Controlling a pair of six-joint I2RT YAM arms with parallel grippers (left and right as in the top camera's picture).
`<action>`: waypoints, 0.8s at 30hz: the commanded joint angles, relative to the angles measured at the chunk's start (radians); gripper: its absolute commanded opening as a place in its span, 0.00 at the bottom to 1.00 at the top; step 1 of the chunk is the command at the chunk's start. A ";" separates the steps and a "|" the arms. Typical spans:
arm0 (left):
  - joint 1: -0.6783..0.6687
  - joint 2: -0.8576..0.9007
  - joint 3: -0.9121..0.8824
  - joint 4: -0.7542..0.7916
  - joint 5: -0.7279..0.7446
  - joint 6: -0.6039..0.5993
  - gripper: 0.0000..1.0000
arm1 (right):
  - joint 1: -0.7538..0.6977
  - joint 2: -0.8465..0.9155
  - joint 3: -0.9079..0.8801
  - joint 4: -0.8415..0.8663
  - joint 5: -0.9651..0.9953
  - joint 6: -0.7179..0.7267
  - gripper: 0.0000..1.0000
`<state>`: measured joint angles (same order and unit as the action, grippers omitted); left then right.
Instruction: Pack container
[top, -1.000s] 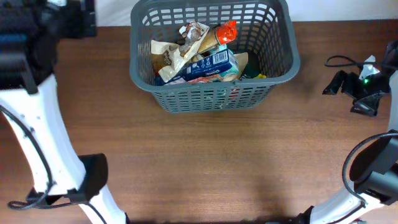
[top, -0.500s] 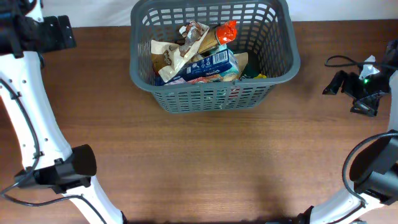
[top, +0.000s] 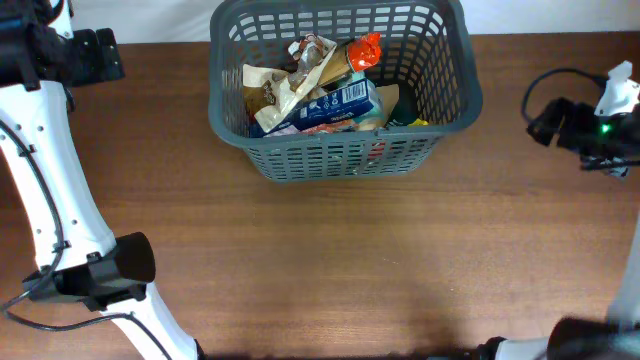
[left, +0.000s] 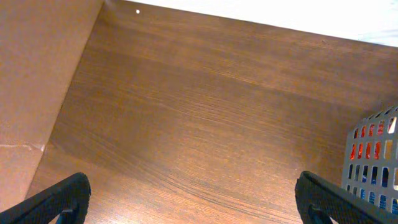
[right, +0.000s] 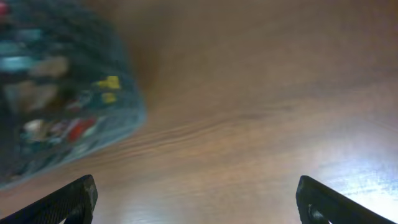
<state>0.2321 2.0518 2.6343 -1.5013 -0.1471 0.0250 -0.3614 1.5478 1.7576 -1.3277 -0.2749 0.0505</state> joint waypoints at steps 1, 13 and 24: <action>0.002 0.004 -0.004 0.000 -0.004 -0.014 0.99 | 0.079 -0.086 0.000 0.000 -0.005 0.003 0.99; 0.002 0.004 -0.004 0.000 -0.004 -0.014 0.99 | 0.185 -0.671 -0.408 0.631 0.185 -0.054 0.99; 0.002 0.004 -0.004 0.000 -0.004 -0.014 0.99 | 0.294 -1.360 -1.289 1.073 0.209 -0.053 0.99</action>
<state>0.2325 2.0518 2.6335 -1.5009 -0.1471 0.0212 -0.1242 0.2962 0.6319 -0.2802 -0.0868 -0.0006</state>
